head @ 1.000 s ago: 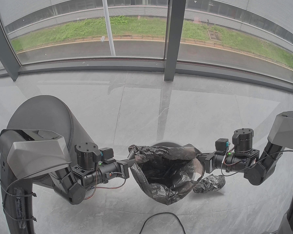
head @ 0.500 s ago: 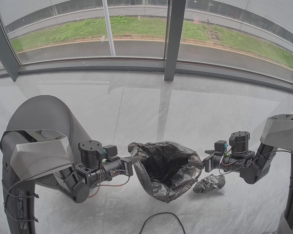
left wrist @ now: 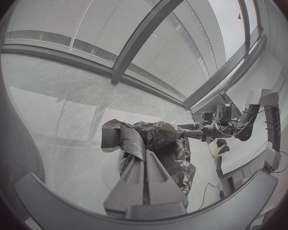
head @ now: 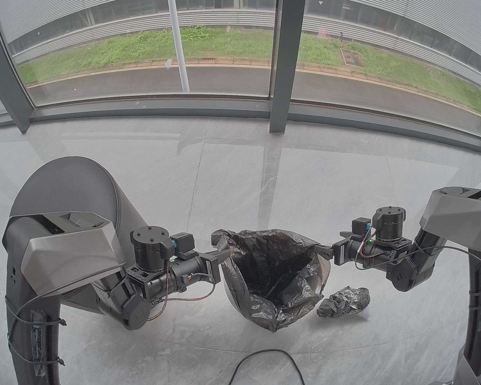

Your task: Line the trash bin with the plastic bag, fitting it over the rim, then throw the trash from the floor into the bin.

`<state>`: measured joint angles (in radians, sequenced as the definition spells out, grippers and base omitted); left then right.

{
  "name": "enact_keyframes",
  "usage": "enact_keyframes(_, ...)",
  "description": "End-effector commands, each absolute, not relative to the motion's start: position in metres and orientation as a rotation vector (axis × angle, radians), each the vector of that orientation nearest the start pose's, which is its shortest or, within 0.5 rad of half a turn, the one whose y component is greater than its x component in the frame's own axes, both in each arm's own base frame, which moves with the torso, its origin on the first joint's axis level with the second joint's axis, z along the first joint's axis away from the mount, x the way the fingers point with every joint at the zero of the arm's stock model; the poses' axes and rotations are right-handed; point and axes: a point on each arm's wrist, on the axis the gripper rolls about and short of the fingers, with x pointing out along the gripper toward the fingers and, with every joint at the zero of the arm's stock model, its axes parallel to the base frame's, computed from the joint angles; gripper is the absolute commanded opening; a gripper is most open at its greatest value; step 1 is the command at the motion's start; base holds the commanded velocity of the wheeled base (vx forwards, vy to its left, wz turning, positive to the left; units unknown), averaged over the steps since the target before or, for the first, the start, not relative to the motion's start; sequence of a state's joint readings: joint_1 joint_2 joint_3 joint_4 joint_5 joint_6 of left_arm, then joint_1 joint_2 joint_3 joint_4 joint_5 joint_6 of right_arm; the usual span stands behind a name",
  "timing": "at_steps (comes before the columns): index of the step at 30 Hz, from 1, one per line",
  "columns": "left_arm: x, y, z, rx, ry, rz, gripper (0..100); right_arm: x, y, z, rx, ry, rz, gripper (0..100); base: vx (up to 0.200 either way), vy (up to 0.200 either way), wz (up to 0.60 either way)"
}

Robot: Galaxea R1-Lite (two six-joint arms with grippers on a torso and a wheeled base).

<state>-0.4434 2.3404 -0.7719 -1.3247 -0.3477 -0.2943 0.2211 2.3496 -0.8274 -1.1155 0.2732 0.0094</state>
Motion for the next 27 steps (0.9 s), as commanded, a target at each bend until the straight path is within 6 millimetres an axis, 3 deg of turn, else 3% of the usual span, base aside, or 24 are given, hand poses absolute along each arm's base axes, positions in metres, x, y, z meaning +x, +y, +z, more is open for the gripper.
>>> enact_keyframes(1,0.347,-0.175,0.019,-0.266,0.341,-0.753,0,0.396,0.092,0.005,0.043,0.363,0.449,100,0.000,0.000,0.00)
enact_keyframes(7,0.343,-0.173,0.020,-0.266,0.349,-0.752,0,0.401,0.095,0.009,0.068,0.344,0.414,100,0.000,0.000,0.00)
enact_keyframes(18,0.317,-0.157,-0.002,-0.236,0.487,-0.719,0,0.373,0.091,0.004,0.053,0.422,0.418,100,0.000,0.000,0.00)
enact_keyframes(27,0.319,-0.141,-0.018,-0.224,0.537,-0.669,0,0.375,0.091,0.011,0.064,0.346,0.425,100,0.000,0.000,0.00)
